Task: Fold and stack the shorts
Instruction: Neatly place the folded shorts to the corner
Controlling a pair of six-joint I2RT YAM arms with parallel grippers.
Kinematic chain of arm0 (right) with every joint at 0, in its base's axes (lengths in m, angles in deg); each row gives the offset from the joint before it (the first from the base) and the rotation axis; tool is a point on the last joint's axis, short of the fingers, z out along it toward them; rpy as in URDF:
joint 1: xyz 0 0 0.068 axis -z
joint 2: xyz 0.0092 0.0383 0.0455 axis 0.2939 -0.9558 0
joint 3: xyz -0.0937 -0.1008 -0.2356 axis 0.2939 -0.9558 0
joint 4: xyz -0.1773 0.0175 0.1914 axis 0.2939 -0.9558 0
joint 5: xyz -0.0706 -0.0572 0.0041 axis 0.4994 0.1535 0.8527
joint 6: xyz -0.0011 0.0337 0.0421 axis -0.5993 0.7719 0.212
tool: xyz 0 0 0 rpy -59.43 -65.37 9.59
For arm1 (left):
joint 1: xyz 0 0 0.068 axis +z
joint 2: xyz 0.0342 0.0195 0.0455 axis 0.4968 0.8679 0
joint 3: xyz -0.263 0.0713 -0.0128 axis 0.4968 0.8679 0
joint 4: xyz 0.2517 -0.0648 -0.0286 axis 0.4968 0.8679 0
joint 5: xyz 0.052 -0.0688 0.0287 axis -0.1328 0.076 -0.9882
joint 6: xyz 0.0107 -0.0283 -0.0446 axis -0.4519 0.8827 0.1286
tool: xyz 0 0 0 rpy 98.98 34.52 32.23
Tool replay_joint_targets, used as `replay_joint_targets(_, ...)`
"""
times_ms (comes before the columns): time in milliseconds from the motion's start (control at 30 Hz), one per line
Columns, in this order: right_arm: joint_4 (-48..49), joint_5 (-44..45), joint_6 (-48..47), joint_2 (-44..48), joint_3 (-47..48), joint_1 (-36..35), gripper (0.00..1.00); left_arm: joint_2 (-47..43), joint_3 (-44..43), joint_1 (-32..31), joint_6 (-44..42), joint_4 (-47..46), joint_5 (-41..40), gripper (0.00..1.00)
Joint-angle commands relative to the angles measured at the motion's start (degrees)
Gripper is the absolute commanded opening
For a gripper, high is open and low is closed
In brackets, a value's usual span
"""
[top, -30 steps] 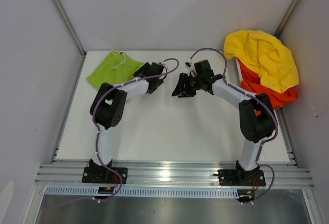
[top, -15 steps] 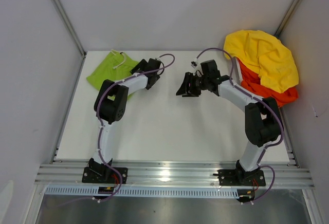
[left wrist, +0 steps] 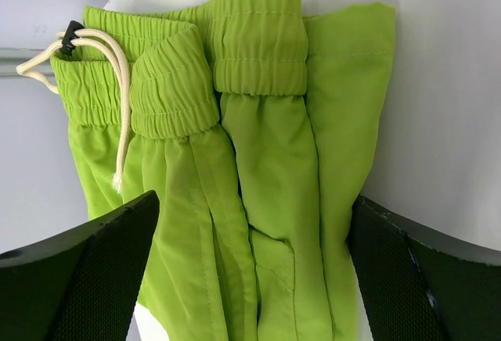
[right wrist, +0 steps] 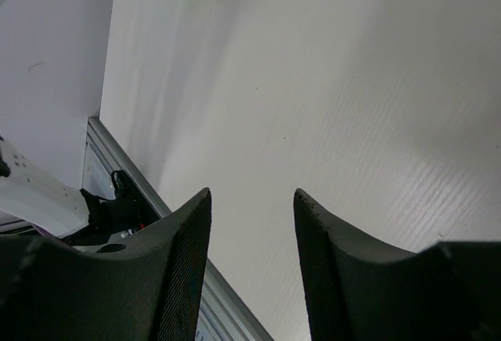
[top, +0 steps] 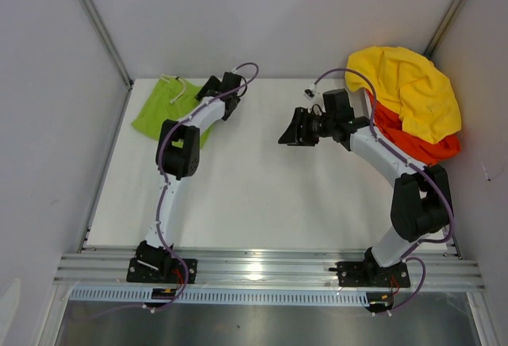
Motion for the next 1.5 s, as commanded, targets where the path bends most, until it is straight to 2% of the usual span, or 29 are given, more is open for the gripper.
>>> replay_joint_targets(0, -1.0, -2.1, -1.2, 3.1, -1.1, 0.1, 0.49, 3.3, -6.3, 2.3, 2.6, 5.8, -0.3, 0.99)
replay_joint_targets(300, -4.3, -2.8, -2.5, 5.3, -2.8, 0.1, 0.48, 5.9, -13.0, 7.0, 6.0, 6.9, 2.8, 0.99)
replay_joint_targets(500, -7.0, -2.3, -3.1, 6.1, -3.7, -0.1, 0.49, 7.0, -16.4, 11.1, 11.1, 8.2, 5.3, 0.99)
replay_joint_targets(833, -7.3, -1.4, -2.2, 8.1, -5.1, -0.4, 0.48, 5.6, -16.2, 12.6, 14.7, 7.5, 6.5, 0.99)
replay_joint_targets(967, -7.6, -1.1, -2.4, 8.5, -5.3, -0.4, 0.48, 4.3, -15.1, 12.8, 16.0, 6.6, 3.5, 0.99)
replay_joint_targets(1033, -7.4, -0.7, -2.4, 9.1, -5.6, -0.4, 0.48, 1.0, -13.6, 12.7, 17.6, 6.0, 3.5, 0.99)
replay_joint_targets(1133, -6.8, -0.6, -2.0, 10.0, -6.5, -0.4, 0.51, -7.1, -6.1, 12.2, 18.8, 1.8, 7.6, 0.99)
replay_joint_targets(1167, -6.7, -0.5, -1.8, 10.9, -6.7, -0.3, 0.59, -9.2, -3.0, 12.0, 19.3, -0.3, 8.7, 0.99)
replay_joint_targets(1267, -6.7, 0.6, -1.7, 13.1, -7.6, -0.2, 0.67, -16.6, 2.1, 11.0, 22.2, -1.2, 12.6, 0.99)
replay_joint_targets(1467, -8.3, 5.8, -1.8, 18.4, -8.2, 0.8, 0.78, -27.9, 10.3, 6.3, 27.0, 0.7, 14.4, 0.99)
